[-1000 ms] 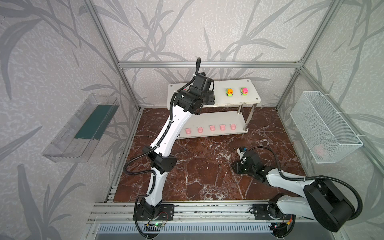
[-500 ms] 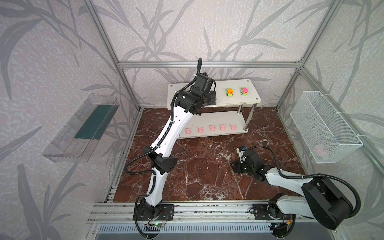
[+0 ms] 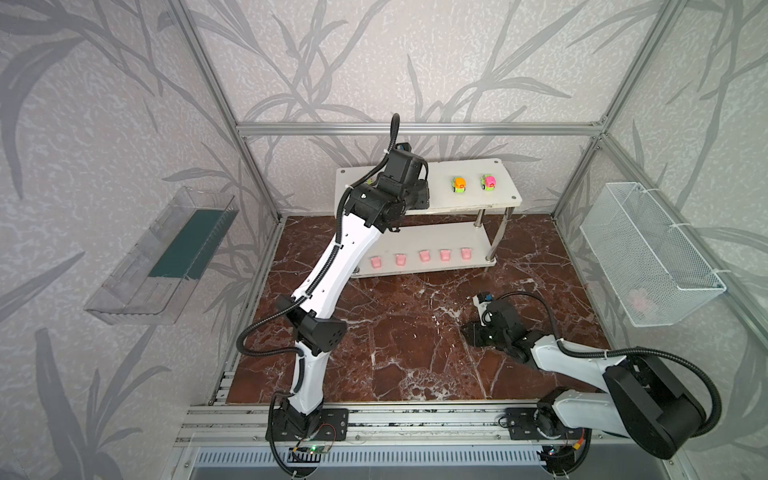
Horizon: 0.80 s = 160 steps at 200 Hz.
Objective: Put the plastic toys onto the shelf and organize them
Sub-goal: 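Raise the open left gripper away from the placed truck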
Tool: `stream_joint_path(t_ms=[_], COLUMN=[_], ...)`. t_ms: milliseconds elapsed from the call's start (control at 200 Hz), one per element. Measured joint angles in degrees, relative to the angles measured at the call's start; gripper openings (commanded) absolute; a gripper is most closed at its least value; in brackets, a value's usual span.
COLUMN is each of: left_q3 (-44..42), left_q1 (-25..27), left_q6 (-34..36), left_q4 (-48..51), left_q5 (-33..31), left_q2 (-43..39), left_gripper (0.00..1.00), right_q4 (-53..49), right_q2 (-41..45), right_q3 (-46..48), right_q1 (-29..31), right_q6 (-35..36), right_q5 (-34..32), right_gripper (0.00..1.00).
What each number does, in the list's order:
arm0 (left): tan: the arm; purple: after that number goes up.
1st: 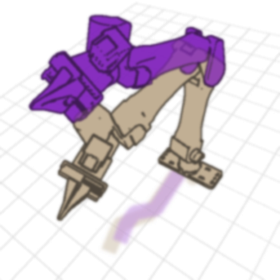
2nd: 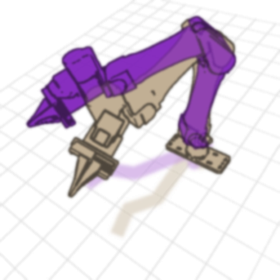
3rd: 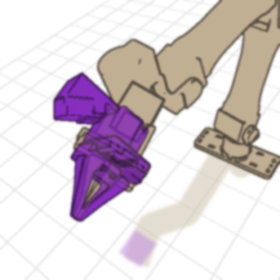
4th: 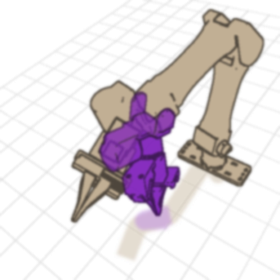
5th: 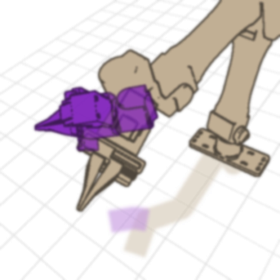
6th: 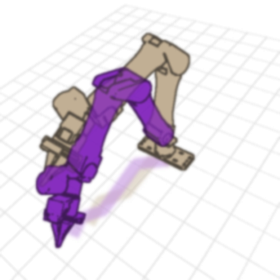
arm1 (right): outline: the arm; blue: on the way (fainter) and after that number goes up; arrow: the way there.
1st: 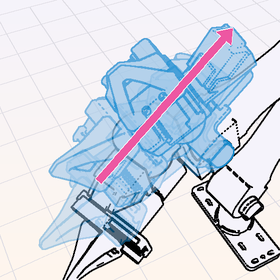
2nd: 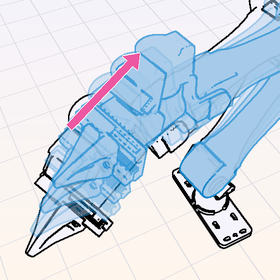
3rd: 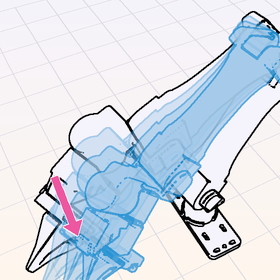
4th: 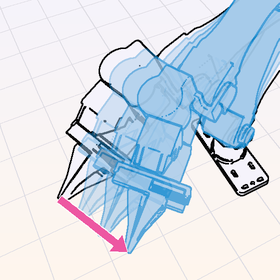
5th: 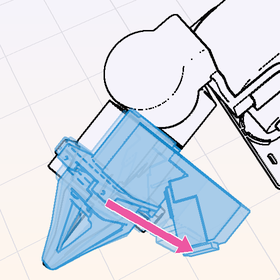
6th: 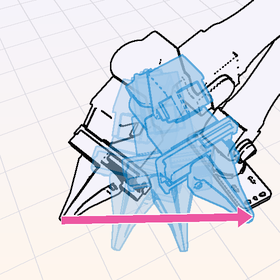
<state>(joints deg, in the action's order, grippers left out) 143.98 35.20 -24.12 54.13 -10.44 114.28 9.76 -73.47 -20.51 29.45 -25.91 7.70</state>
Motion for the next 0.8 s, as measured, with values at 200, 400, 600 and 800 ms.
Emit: stream_joint_path(t_ms=[200, 400, 600, 800], left_q3=[-8.2, -18.3, -20.7, -22.7], left_q1=[0.2, 1.8, 3.7, 4.2], left_q6=[0.1, -0.5, -0.5, 0.0], left_q4=[-4.4, -9.5, -11.0, -11.9], left_q5=[0.5, 3.0, 5.2, 6.2], left_q2=[-8.9, -15.1, -13.7, -12.8], left_gripper=[0.32, 0.04, 0.00, 0.00], right_q4=[0.0, 0.0, -0.2, -1.6], right_q2=[0.0, 0.0, 0.0, 0.7], right_q3=[0.0, 0.0, -0.1, -0.3], right_q1=[-0.1, -0.1, -0.2, -0.2], right_q6=[0.0, 0.0, 0.0, 0.0], right_q5=[0.3, 0.3, 0.5, 0.6], right_gripper=[0.47, 0.47, 0.47, 0.47])
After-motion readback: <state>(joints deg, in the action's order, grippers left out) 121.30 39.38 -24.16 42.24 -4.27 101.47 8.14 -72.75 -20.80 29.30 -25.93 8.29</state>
